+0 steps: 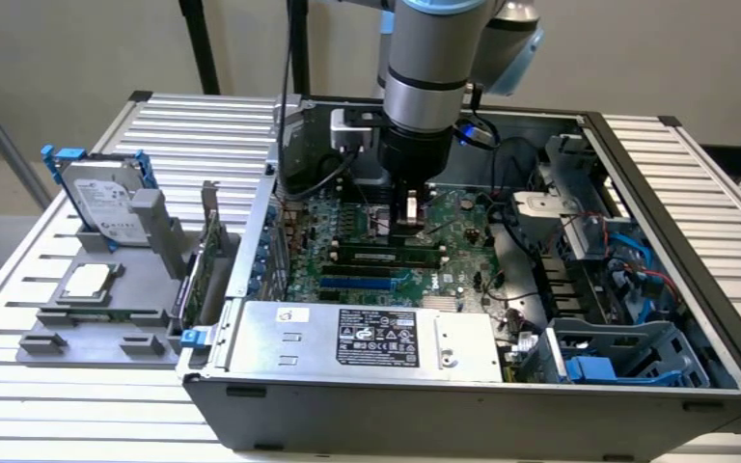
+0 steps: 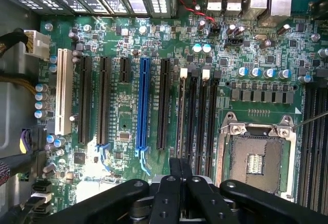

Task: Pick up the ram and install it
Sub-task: 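Insert the ram into the slot, then press down the ram until it locks into place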

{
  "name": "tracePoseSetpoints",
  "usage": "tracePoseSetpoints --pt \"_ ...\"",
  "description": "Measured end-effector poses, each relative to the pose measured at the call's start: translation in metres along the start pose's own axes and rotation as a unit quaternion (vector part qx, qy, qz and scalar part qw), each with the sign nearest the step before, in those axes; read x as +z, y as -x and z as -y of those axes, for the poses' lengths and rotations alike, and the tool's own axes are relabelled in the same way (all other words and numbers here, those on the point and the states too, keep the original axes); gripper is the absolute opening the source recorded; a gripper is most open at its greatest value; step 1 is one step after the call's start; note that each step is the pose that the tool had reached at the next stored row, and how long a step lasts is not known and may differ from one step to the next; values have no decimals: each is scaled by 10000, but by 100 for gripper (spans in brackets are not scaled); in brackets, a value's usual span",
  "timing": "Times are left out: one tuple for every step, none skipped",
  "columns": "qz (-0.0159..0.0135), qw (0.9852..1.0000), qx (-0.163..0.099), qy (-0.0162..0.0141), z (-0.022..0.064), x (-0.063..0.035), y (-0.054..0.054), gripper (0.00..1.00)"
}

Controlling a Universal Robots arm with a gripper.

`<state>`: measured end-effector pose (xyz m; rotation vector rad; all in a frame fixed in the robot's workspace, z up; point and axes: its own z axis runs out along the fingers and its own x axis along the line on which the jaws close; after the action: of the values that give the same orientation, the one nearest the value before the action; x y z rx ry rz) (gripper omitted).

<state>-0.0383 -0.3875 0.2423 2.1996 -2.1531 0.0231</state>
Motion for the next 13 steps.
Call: tracePoseSetpoints --pt "0 10000 0 0 0 0 0 11" --pt "0 10000 0 0 0 0 0 11" --pt "0 10000 0 0 0 0 0 11" --pt "0 10000 0 0 0 0 0 11" --pt "0 10000 1 0 -1 0 0 11" --pt "0 10000 0 0 -1 0 0 11" --pt "0 10000 1 0 0 0 0 11" --pt "0 10000 0 0 0 0 0 11" --pt "0 10000 1 0 0 0 0 11" --pt "0 10000 0 0 0 0 0 11" --pt "0 10000 0 -1 -2 0 0 11" --pt "0 10000 1 -2 -3 2 0 11" --pt "1 10000 1 -3 -3 7 0 11"
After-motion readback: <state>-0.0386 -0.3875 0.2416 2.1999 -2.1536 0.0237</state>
